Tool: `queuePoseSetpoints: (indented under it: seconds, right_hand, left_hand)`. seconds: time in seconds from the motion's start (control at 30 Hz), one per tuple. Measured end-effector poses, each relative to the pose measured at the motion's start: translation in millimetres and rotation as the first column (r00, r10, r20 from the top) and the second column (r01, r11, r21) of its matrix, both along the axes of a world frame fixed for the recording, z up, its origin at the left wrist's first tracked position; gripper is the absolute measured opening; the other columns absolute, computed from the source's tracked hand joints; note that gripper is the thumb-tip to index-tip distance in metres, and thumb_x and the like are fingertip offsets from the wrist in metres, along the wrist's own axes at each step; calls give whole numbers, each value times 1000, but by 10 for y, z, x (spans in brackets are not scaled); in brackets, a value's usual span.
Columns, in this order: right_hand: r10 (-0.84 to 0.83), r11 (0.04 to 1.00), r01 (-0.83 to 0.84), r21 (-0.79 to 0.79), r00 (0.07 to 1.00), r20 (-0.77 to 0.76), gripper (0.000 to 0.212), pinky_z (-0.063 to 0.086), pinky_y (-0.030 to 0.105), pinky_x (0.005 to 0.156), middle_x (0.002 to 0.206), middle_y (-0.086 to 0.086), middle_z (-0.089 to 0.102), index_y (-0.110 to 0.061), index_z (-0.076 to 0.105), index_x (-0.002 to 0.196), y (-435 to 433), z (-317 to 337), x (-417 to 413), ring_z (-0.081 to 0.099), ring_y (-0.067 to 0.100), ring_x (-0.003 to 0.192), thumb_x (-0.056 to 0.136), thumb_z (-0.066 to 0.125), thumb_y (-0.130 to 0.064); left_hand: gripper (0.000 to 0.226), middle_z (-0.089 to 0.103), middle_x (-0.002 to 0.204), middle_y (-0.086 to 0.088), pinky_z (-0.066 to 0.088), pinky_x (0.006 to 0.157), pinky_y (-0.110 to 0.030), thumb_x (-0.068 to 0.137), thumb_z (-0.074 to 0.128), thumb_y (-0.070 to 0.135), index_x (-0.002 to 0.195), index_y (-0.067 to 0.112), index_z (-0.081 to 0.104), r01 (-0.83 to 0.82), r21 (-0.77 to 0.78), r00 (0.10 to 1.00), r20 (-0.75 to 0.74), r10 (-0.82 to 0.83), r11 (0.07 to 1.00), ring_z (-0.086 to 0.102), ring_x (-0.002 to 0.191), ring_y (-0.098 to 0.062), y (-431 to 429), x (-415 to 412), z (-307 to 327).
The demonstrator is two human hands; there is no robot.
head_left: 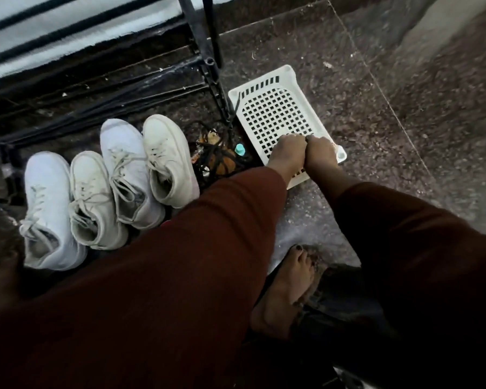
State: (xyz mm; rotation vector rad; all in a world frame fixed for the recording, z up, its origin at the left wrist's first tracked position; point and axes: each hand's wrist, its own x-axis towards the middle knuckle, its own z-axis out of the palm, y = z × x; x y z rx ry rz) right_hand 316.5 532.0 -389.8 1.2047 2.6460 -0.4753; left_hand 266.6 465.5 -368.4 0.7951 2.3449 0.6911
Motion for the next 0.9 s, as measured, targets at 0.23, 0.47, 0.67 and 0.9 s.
queuePoseSetpoints:
  seconds: [0.23,0.47,0.67,0.9]
  right_hand:
    - [-31,999,30,28,999,25,29,45,42,87,113,22,56,-2,59,111,5,-40,-39,55,38,106,90,41,-7]
    - [-134,988,154,25,919,-371,25,37,38,85,118,16,47,0,61,104,-334,99,52,45,33,108,89,43,-9]
    - [-185,947,68,-312,914,-362,24,41,32,71,94,21,66,-5,63,99,-997,232,111,59,34,90,80,50,1]
    - [-284,772,74,-632,929,-239,16,43,33,74,82,12,59,-12,56,92,-2129,75,106,57,23,82,77,58,-13]
  left_hand:
    - [30,49,132,-19,39,100,-37,95,42,5,121,-2,54,74,-38,997,30,-73,997,46,121,-32,-24,-12,-158]
    - [41,43,142,-12,32,104,-29,93,43,-1,133,6,49,-38,139,996,82,27,989,42,129,-25,-303,-2,-89]
    - [39,56,130,-12,38,88,-22,92,48,0,131,6,51,-183,150,963,226,146,972,52,119,-21,-1134,115,52]
    - [31,69,97,-22,36,66,-29,88,57,26,100,1,70,-389,-55,884,259,390,919,64,90,-26,-2430,286,0]
